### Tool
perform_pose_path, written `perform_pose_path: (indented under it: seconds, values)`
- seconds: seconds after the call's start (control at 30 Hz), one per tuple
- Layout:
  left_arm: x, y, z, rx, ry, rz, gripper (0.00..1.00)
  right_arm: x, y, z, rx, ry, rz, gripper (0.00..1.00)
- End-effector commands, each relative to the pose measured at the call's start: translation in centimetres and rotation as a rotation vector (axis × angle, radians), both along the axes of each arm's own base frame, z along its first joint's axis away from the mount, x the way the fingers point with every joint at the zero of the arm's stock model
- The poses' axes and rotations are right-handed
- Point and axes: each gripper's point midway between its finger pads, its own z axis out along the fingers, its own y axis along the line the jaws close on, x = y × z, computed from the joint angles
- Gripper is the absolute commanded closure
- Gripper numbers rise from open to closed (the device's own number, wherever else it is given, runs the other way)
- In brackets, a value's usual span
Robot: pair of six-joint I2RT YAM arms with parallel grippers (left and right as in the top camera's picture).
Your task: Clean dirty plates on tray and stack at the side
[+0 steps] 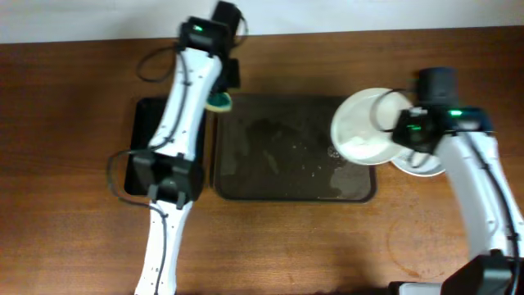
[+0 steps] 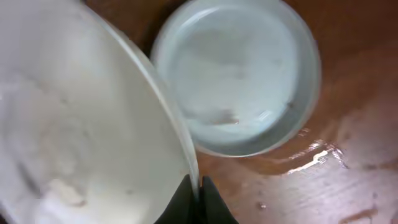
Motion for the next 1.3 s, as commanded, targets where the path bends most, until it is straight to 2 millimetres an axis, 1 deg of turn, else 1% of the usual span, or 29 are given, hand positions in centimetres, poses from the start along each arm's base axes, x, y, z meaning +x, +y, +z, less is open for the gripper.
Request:
perform_pose_path:
  seconds: [0.0,0.07,0.1,0.13,0.2,0.23,0.27,0.3,0.33,0.37,0.43,0.5,0.53,0.57,0.67,0.7,0.73,0.77,0.8,0.87,0.93,1.0,1.03,1.07,1.1,1.17,1.2,1.23,1.27]
  values:
    - [0.2,5.7,5.4,0.013,-0.096,0.090,1.00,-0.5,-6.1,0.5,0.119,-0.067,-0.152,0.96]
    - [0.2,8.5,5.2,0.018,-0.082,0.144,1.00,-0.7,-9.3,-1.2,0.123,-0.047,-0.234,0.96]
    - [0.2,10.0,5.2,0.026,-0.076,0.154,1.00,-0.8,-11.2,-3.1,0.127,-0.015,-0.284,0.96]
    - [0.2,10.8,5.2,0.032,-0.070,0.153,1.00,-0.9,-12.2,-4.6,0.137,0.009,-0.311,0.96]
    - [0.0,11.7,5.1,0.037,-0.058,0.165,1.00,-0.9,-12.9,-6.8,0.152,0.050,-0.330,0.96]
    - [0.0,11.9,5.1,0.037,-0.057,0.168,1.00,-0.6,-13.1,-7.9,0.156,0.065,-0.329,0.92]
    - [0.0,11.9,5.1,0.037,-0.058,0.169,1.00,-0.2,-13.3,-8.5,0.157,0.062,-0.329,0.86]
    - [0.0,12.1,5.1,0.038,-0.057,0.172,1.00,0.4,-13.3,-8.7,0.166,0.045,-0.322,0.55]
    - [-0.1,12.2,5.1,0.041,-0.052,0.167,1.00,1.1,-12.6,-8.2,0.206,0.014,-0.291,0.42]
    - [-0.5,12.2,4.8,0.050,-0.028,0.140,1.00,2.1,-10.9,-6.7,0.280,-0.020,-0.185,0.32]
    - [-0.9,11.6,3.6,0.032,0.023,0.071,1.00,2.1,-9.2,-4.5,0.328,-0.026,-0.129,0.30]
    - [-2.1,10.8,1.0,-0.005,0.127,0.044,1.00,1.9,-7.4,-2.9,0.323,0.000,-0.062,0.28]
    - [-2.9,10.8,-0.5,-0.001,0.186,0.044,1.00,1.9,-6.6,-2.5,0.320,0.010,-0.030,0.24]
    - [-4.3,10.9,-2.7,0.009,0.278,0.045,1.00,2.0,-5.4,-2.5,0.319,0.024,0.010,0.21]
    - [-8.3,11.4,-8.2,0.039,0.496,0.047,1.00,2.6,-3.1,-2.5,0.318,0.036,0.073,0.20]
    - [-8.9,11.4,-9.3,0.041,0.522,0.047,1.00,2.8,-2.5,-2.5,0.316,0.037,0.090,0.20]
    - [-9.2,11.5,-10.2,0.043,0.536,0.048,0.85,2.9,-2.1,-2.5,0.312,0.038,0.101,0.19]
    - [-9.3,11.5,-10.3,0.044,0.541,0.048,0.19,3.0,-1.8,-2.5,0.313,0.037,0.109,0.19]
    - [-9.2,11.5,-9.7,0.042,0.529,0.047,0.01,3.1,-1.8,-2.2,0.308,0.034,0.119,0.19]
    - [-8.4,11.4,-6.7,0.037,0.471,0.047,0.01,3.3,-1.9,-0.6,0.299,0.027,0.141,0.19]
    - [-6.8,11.2,-2.0,0.018,0.330,0.042,0.01,3.6,-1.0,1.9,0.298,0.009,0.200,0.16]
    - [-5.7,10.8,4.5,-0.001,0.131,0.034,0.01,3.5,0.5,5.0,0.285,0.007,0.261,0.15]
    - [-5.5,10.7,9.0,-0.012,-0.003,0.033,0.01,3.4,1.3,6.4,0.282,0.002,0.281,0.15]
    - [-5.7,10.8,11.9,-0.021,-0.086,0.032,0.01,3.0,2.3,8.0,0.277,-0.009,0.306,0.15]
    - [-6.4,10.8,15.2,-0.030,-0.175,0.032,0.01,2.4,3.6,10.1,0.264,-0.038,0.342,0.15]
    - [-7.0,10.9,17.7,-0.038,-0.248,0.031,0.01,0.9,5.5,13.5,0.240,-0.109,0.397,0.14]
    - [-7.3,10.9,18.1,-0.039,-0.260,0.031,0.01,-0.6,6.6,15.4,0.226,-0.152,0.428,0.05]
    - [-7.3,10.9,18.1,-0.039,-0.260,0.031,0.00,-2.5,7.6,17.2,0.216,-0.189,0.458,0.01]
    - [-7.3,10.9,18.1,-0.039,-0.259,0.031,0.01,-4.7,8.6,18.5,0.215,-0.208,0.482,0.01]
